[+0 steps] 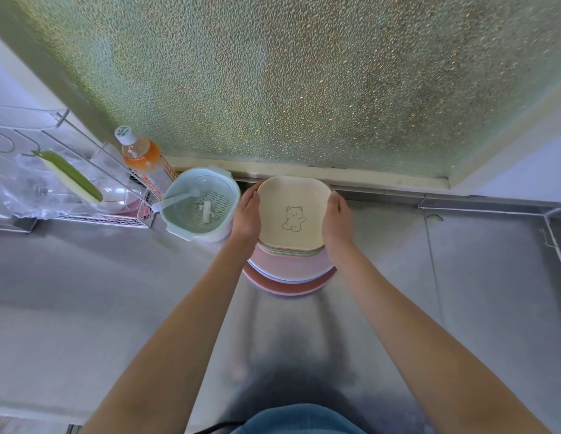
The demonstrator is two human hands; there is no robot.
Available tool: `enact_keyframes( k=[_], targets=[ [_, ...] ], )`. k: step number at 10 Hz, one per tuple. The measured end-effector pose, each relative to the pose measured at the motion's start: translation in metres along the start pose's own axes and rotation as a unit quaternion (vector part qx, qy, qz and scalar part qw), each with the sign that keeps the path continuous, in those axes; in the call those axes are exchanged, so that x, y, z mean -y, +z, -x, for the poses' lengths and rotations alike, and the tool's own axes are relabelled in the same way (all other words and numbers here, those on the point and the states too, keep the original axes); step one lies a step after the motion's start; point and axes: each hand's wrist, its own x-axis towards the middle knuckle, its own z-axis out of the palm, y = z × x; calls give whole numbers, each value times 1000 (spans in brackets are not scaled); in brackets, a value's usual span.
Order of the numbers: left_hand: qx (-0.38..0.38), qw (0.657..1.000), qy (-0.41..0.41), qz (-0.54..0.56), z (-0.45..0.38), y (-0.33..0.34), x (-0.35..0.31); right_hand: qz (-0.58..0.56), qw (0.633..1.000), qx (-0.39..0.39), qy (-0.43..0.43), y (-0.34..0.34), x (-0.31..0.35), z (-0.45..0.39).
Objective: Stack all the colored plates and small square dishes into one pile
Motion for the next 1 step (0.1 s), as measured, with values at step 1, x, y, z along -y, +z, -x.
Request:
enact_keyframes(
  k=[1],
  targets=[
    [-24, 1000, -9, -12, -5, -3, -4, -31, 999, 12, 26, -6, 10, -3]
  ],
)
